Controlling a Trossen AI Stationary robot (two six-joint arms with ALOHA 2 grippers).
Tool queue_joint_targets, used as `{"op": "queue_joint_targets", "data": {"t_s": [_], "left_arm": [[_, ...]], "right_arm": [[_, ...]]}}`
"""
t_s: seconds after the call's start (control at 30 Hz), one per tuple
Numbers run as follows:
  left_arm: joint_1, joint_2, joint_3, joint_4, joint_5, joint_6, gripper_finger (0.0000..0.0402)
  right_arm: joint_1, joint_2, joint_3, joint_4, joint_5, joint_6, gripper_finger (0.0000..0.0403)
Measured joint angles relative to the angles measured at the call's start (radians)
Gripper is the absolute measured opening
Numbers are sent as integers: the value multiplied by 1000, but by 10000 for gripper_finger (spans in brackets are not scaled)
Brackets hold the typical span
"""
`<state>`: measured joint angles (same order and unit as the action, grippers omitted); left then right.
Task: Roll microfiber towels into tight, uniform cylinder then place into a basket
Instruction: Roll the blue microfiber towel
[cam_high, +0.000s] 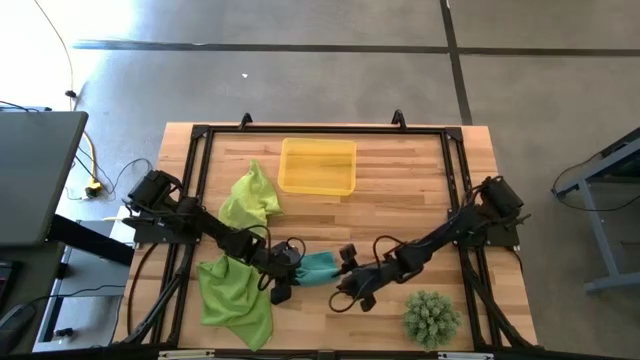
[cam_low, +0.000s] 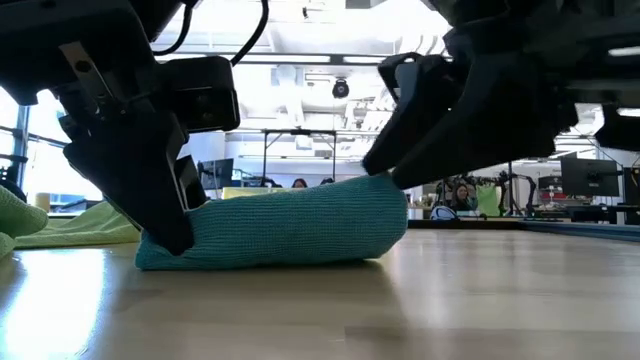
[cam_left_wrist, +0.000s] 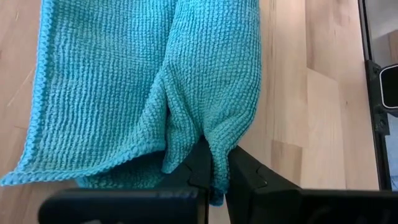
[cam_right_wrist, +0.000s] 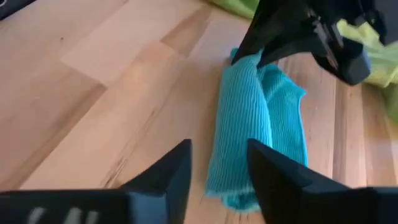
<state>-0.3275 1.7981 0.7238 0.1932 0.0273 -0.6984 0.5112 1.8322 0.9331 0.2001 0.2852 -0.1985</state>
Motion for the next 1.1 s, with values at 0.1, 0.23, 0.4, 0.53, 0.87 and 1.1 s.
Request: {"op": "queue_joint_targets", "data": {"t_s": [0.1, 0.23, 0.4, 0.53, 0.87, 1.1], "left_arm": [[0, 0, 0, 1, -1, -8, 13], [0, 1, -1, 10, -2, -9, 13], [0, 1, 0, 11, -2, -6, 15], [0, 1, 0, 14, -4, 29, 24], [-1, -42, -2, -15, -1, 64, 62], [-37, -138, -1, -77, 27, 190, 94]], "right_arm": [[-3, 25, 1, 8, 1, -20, 182], [-24, 66, 1, 6, 12, -20, 199], [-43, 100, 1, 10, 75, -16, 201], [-61, 112, 2, 8, 76, 71, 193], [-103, 110, 5, -39, -17, 375, 63], [-144, 107, 5, -36, -162, 483, 15]]}}
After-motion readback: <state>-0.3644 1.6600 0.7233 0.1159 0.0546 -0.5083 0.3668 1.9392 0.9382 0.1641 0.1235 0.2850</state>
